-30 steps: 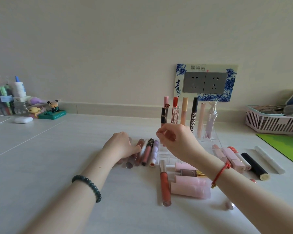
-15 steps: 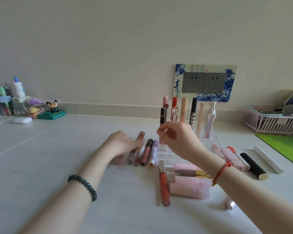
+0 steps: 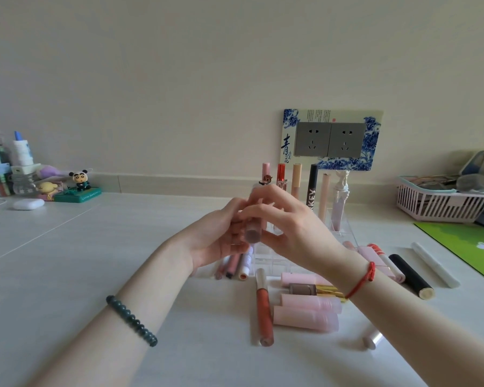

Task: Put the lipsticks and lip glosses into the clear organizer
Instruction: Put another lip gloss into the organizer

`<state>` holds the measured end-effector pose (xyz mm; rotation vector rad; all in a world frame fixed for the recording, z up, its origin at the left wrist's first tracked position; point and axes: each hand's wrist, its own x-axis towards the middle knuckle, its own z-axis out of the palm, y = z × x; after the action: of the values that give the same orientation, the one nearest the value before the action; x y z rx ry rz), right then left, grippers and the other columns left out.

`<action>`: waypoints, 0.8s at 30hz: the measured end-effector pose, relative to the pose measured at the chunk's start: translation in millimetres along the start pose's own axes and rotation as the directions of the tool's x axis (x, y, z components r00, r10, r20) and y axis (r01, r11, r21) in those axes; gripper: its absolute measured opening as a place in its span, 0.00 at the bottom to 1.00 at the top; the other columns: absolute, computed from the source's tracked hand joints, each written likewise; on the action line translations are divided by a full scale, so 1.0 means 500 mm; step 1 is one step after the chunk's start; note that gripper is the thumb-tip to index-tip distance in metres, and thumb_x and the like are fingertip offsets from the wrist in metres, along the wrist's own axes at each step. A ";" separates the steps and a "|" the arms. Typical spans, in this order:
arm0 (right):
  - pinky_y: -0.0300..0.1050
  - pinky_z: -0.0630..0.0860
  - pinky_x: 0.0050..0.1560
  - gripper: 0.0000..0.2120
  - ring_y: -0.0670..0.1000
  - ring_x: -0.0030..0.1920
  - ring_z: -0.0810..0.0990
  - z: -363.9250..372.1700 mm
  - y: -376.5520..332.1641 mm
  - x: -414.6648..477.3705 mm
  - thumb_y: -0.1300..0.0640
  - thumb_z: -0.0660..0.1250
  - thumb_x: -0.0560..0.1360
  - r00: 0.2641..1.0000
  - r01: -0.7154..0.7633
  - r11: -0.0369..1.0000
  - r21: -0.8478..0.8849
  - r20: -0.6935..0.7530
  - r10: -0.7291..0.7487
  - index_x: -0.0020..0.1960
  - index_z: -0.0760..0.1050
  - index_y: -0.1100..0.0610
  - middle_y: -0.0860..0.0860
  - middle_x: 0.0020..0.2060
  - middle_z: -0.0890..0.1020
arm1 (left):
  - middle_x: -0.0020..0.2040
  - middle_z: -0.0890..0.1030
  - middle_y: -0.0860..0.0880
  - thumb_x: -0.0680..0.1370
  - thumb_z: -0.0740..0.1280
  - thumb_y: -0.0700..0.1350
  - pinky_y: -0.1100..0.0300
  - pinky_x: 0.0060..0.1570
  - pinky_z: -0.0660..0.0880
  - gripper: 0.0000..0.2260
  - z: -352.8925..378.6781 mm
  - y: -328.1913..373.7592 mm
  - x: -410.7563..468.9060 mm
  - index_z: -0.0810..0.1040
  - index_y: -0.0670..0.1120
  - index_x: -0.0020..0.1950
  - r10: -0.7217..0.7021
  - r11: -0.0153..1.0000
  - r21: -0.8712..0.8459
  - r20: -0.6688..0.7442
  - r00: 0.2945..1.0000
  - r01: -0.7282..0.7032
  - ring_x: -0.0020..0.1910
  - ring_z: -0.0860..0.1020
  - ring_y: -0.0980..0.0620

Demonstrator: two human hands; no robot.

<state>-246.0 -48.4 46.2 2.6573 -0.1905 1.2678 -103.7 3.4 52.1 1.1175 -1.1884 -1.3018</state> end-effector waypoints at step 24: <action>0.40 0.81 0.41 0.11 0.48 0.40 0.81 -0.091 0.040 0.022 0.66 0.69 0.69 0.798 -0.582 0.608 0.540 0.233 0.556 0.47 0.75 0.52 0.50 0.41 0.81 | 0.42 0.83 0.59 0.73 0.69 0.44 0.69 0.42 0.76 0.07 0.041 -0.044 0.020 0.78 0.56 0.47 0.559 0.777 0.442 -0.160 0.814 -0.447 0.45 0.81 0.61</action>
<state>-277.5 -58.1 85.2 3.3139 -0.8552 1.6739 -126.5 -4.9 32.1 1.1010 -1.4349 -0.4744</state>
